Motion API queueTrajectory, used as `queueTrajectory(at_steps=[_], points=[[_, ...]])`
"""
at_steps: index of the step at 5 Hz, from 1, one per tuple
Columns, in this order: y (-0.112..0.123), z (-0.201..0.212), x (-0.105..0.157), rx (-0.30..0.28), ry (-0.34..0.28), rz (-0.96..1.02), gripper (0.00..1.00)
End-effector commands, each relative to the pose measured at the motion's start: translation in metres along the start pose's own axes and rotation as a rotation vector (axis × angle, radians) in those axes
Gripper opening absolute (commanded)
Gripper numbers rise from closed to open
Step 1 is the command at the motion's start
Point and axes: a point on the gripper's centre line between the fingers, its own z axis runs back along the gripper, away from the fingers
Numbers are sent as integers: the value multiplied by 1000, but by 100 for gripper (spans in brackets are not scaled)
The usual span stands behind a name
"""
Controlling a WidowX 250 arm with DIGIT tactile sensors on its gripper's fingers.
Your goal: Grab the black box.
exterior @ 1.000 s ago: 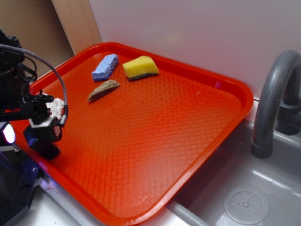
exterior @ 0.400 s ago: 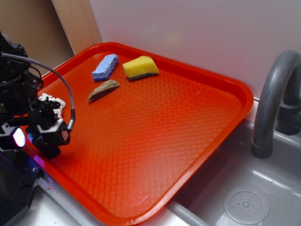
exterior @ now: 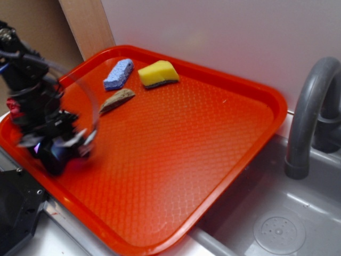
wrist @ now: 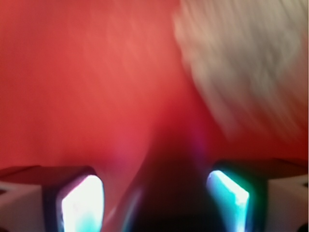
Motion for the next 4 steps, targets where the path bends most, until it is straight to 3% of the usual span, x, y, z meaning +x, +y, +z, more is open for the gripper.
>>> queueTrajectory(at_steps=[1, 2, 3, 4], points=[[-77, 73, 40, 189, -27, -468, 0], [-114, 118, 40, 236, -65, -620, 0], [-124, 167, 40, 251, -86, -630, 0], [-118, 217, 34, 207, -88, -619, 0]])
